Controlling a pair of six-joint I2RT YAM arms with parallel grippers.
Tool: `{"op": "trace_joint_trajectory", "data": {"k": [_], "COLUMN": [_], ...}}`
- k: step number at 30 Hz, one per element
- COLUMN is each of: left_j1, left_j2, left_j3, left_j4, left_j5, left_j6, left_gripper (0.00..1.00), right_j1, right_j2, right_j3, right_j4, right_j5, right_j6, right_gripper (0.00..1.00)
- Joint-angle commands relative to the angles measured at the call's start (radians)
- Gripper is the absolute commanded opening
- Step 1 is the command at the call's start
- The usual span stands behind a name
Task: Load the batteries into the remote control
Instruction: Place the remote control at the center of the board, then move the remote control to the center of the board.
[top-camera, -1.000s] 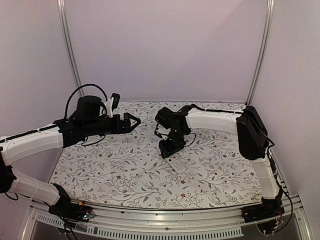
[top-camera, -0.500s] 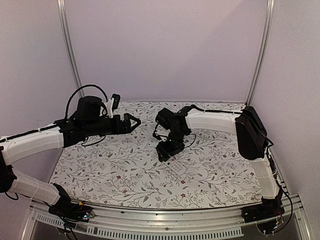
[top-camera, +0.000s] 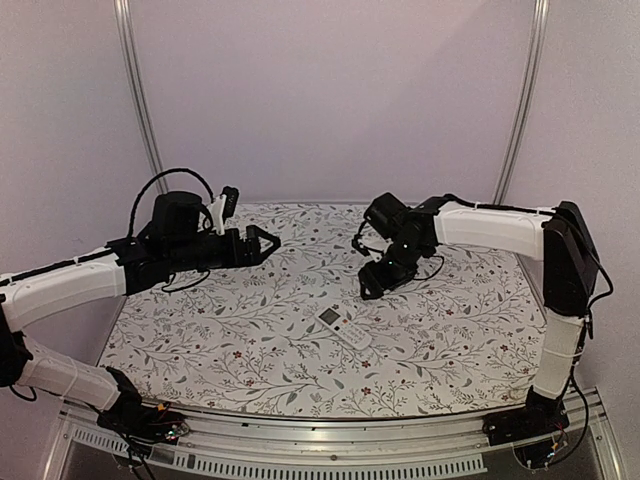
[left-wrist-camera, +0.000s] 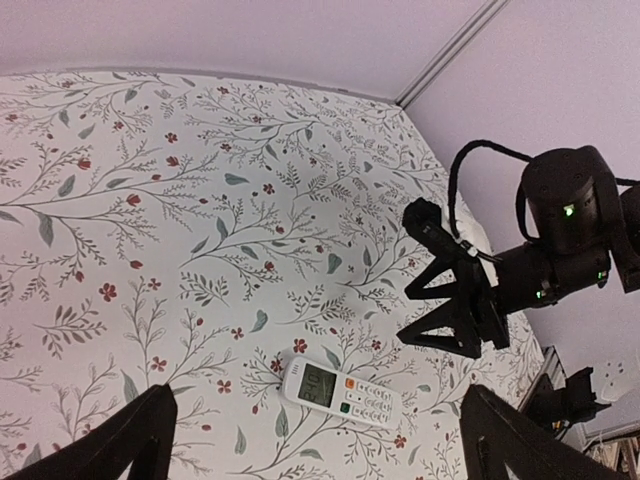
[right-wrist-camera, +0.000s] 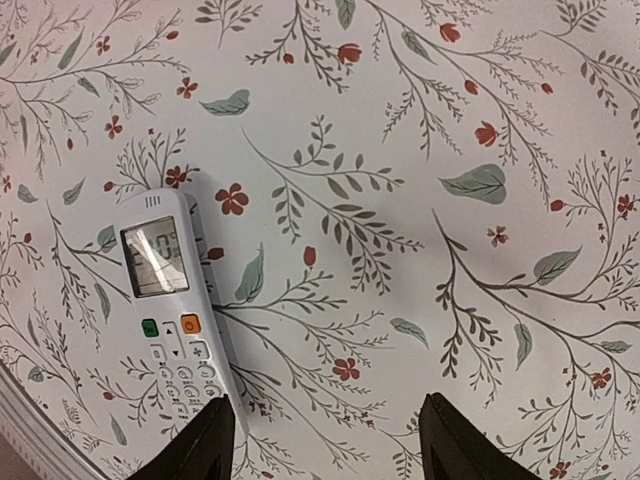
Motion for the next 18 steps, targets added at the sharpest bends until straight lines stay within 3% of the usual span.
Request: {"op": "trace_joint_trajectory", "data": {"k": [1,9,18], "left_j1": [0.014,0.008,0.004], "left_j2": [-0.009,0.002,-0.010], "left_j3": [-0.009,-0.006,-0.012], "left_j4": [0.000,-0.005,-0.006], "left_j5": [-0.010,-0.004,-0.007], "left_j6": [0.007,0.007,0.007], "left_gripper": [1.00,1.00,1.00], "right_j1": [0.012,0.040,0.083], "right_j2": [0.000,0.032,0.080], "right_j3": [-0.064,-0.121,-0.144], "right_j4": [0.031,0.050,0.061], "right_j5": [0.096,0.199,0.175], "right_j6": [-0.031,-0.029,-0.056], "right_gripper": [0.63,0.64,0.64]}}
